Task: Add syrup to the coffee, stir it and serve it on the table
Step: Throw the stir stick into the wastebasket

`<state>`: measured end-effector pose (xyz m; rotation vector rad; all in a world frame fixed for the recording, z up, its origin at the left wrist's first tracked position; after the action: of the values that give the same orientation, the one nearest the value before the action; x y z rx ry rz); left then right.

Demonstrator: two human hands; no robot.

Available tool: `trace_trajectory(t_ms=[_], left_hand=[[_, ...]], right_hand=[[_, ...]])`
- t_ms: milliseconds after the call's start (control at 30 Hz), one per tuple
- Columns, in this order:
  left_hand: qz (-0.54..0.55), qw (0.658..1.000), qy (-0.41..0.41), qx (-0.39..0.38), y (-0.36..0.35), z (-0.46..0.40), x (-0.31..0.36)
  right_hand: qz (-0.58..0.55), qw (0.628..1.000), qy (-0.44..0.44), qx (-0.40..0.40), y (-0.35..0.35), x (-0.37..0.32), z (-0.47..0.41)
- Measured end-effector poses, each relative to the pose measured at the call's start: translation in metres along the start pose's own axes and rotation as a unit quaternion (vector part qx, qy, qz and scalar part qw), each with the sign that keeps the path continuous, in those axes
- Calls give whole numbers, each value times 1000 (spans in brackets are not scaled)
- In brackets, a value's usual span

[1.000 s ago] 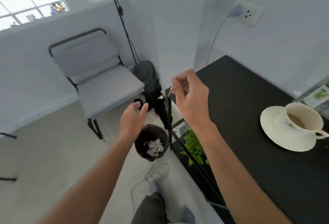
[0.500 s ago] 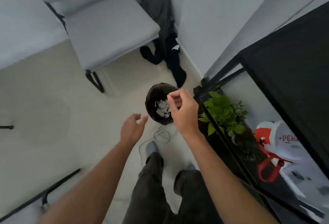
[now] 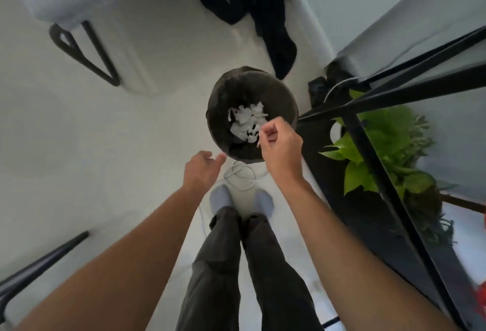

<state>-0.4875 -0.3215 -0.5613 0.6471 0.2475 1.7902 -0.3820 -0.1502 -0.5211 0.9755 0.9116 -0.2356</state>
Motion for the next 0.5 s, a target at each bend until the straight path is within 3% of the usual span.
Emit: trace_trajectory(t_ms=[367,500], left_hand=[[56,995,35,75,-55,-133,-26],[51,995,33,79,-58,-134,-25]], right_hand=[[68,997,10,-45,-99,112,-44],[87,987,-36,-128,-114,129,-43]])
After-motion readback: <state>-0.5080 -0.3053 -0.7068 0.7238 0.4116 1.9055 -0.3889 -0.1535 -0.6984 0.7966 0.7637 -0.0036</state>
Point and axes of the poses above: each hand's wrist, its own z-axis away from the middle knuckle, its own y-axis out of the back of the hand, x = y × z, the point moved 5 cm from there along -z, towards the middle knuckle
